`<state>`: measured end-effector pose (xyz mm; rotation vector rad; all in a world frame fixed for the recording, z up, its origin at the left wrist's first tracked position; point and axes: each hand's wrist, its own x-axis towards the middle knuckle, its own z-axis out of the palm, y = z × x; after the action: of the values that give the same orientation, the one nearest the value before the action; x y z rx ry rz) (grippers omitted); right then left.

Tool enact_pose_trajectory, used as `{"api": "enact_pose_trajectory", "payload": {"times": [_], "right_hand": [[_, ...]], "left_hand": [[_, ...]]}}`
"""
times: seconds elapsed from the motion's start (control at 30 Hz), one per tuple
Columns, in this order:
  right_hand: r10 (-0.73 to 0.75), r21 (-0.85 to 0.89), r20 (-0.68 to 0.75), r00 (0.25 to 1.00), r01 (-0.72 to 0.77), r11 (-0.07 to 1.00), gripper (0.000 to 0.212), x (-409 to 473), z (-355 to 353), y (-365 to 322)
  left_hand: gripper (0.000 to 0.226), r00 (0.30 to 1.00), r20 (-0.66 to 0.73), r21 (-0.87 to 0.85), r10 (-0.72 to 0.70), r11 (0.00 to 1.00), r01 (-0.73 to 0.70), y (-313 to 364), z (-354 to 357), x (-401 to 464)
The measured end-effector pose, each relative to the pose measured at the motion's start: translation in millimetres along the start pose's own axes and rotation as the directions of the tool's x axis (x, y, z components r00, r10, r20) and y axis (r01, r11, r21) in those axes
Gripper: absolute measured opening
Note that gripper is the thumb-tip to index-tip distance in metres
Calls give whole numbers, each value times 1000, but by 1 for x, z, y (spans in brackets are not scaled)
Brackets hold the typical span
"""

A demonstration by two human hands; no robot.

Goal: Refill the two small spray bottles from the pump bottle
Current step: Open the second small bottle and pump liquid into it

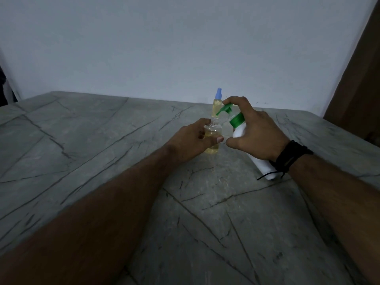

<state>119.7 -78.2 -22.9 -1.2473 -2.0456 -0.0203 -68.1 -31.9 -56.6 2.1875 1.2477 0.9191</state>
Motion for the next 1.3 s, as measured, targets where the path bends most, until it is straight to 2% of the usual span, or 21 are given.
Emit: {"api": "enact_pose_trajectory", "payload": {"times": [0.53, 0.77, 0.93, 1.13, 1.3], "right_hand": [[5, 11, -2, 1000, -5, 1000, 72, -1, -1, -1], [1, 12, 2, 1000, -1, 1000, 78, -1, -1, 0], [1, 20, 13, 1000, -2, 1000, 72, 0, 0, -1], [-1, 12, 0, 1000, 1, 1000, 77, 0, 0, 0], [7, 15, 1, 1000, -7, 1000, 72, 0, 1, -1]], "left_hand": [[61, 1000, -3, 6, 14, 1000, -14, -1, 0, 0], [61, 1000, 11, 4, 13, 1000, -13, -1, 0, 0], [62, 1000, -4, 9, 13, 1000, -13, -1, 0, 1], [59, 1000, -2, -22, 23, 999, -23, -3, 1, 0], [61, 1000, 1, -18, 14, 1000, -14, -3, 1, 1]]}}
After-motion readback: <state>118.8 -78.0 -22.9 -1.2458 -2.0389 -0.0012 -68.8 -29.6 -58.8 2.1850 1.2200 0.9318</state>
